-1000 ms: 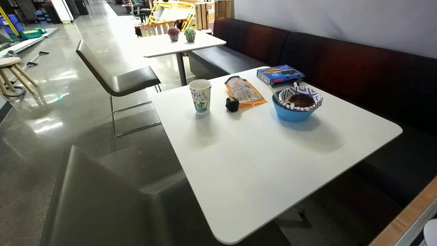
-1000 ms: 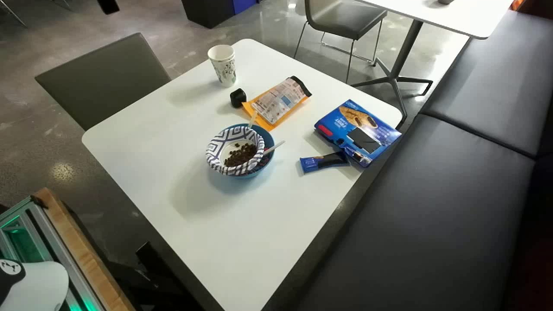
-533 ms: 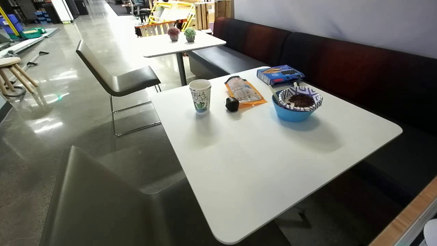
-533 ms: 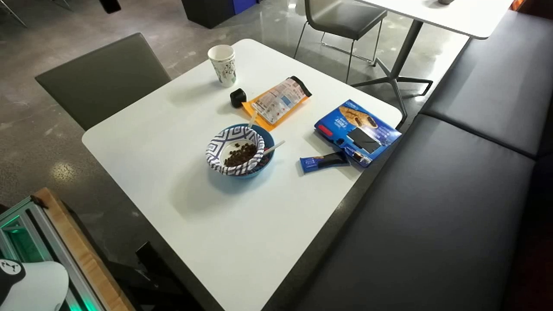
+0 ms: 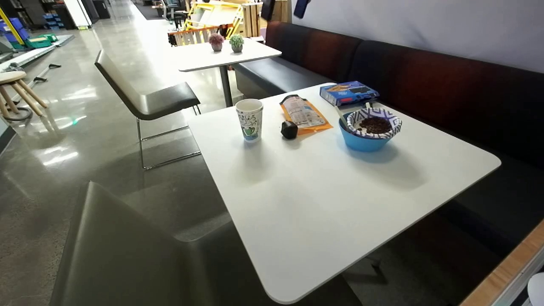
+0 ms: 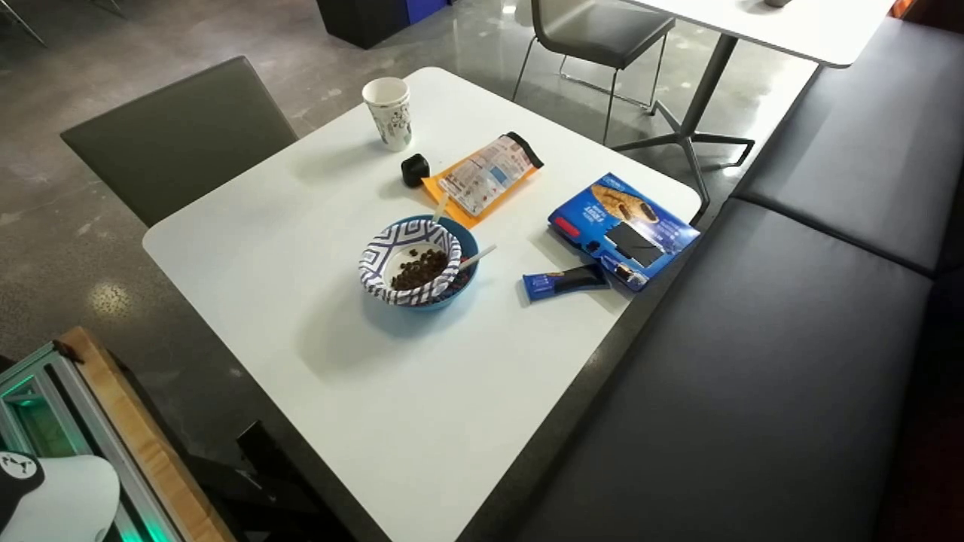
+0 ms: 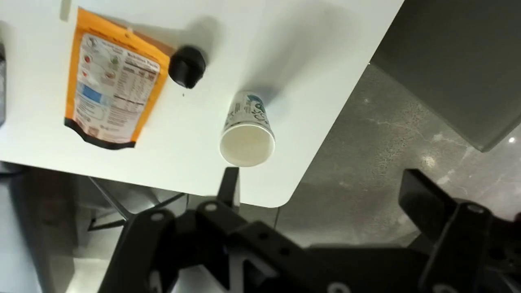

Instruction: Put the black object inside the cup

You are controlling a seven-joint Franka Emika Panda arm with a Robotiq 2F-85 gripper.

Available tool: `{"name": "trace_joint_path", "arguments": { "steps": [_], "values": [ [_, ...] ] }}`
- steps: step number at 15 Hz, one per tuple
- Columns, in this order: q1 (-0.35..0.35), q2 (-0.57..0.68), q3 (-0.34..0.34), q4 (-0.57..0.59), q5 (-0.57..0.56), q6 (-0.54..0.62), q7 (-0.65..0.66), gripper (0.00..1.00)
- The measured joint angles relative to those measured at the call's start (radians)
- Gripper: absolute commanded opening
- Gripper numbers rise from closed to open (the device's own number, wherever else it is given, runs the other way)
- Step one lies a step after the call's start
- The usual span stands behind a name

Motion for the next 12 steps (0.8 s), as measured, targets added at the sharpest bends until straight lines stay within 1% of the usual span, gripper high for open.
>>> {"name": "trace_joint_path", "arguments": {
  "steps": [2, 4, 8, 10, 12],
  "values": [
    [0.016, 0.095, 0.017, -0.003, -0.066, 0.108, -0.043, 1.0],
    [0.014, 0.19, 0.008, -0.004, -0.115, 0.181, -0.128, 1.0],
    [-0.02, 0.345, -0.043, -0.009, -0.197, 0.261, -0.324, 1.0],
    [-0.04, 0.411, -0.058, -0.016, -0.236, 0.322, -0.385, 1.0],
    [-0.054, 0.477, -0.062, -0.017, -0.254, 0.404, -0.417, 1.0]
  ]
}}
